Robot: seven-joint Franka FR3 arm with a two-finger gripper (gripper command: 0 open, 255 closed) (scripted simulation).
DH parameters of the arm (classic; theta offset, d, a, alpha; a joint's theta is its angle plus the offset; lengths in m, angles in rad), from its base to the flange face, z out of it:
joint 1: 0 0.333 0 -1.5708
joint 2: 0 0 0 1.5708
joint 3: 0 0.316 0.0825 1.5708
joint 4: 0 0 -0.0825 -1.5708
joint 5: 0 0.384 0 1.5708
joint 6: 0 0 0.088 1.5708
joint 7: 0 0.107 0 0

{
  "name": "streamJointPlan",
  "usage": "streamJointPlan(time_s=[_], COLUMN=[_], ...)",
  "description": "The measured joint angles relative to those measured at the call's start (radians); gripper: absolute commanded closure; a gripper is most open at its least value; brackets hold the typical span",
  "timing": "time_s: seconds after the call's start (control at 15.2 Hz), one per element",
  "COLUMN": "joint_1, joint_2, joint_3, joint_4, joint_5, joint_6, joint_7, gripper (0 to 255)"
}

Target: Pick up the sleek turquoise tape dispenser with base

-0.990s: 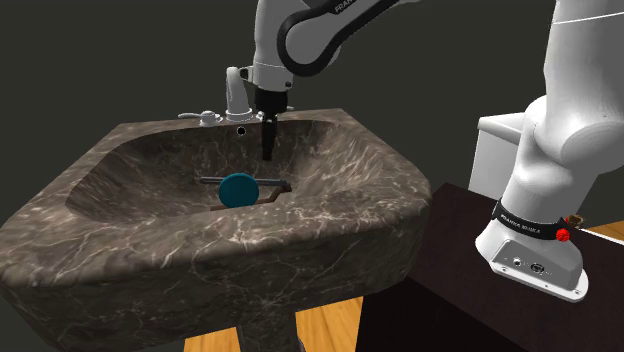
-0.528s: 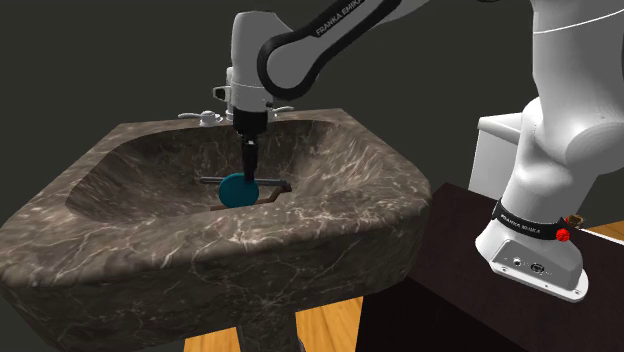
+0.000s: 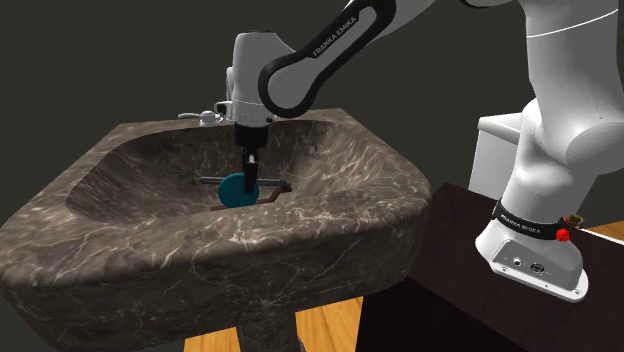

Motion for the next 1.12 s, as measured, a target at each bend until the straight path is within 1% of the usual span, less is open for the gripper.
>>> streamJointPlan(time_s=[0.59, 0.79, 1.12], joint_1=[0.0, 0.0, -0.006], joint_2=[0.001, -0.013, -0.053], joint_3=[0.0, 0.002, 0.006], joint_4=[-0.001, 0.005, 0.026], joint_5=[0.0, 0.003, 0.013], joint_6=[0.003, -0.018, -0.077], joint_7=[0.0, 0.0, -0.005], gripper=[255, 255, 255])
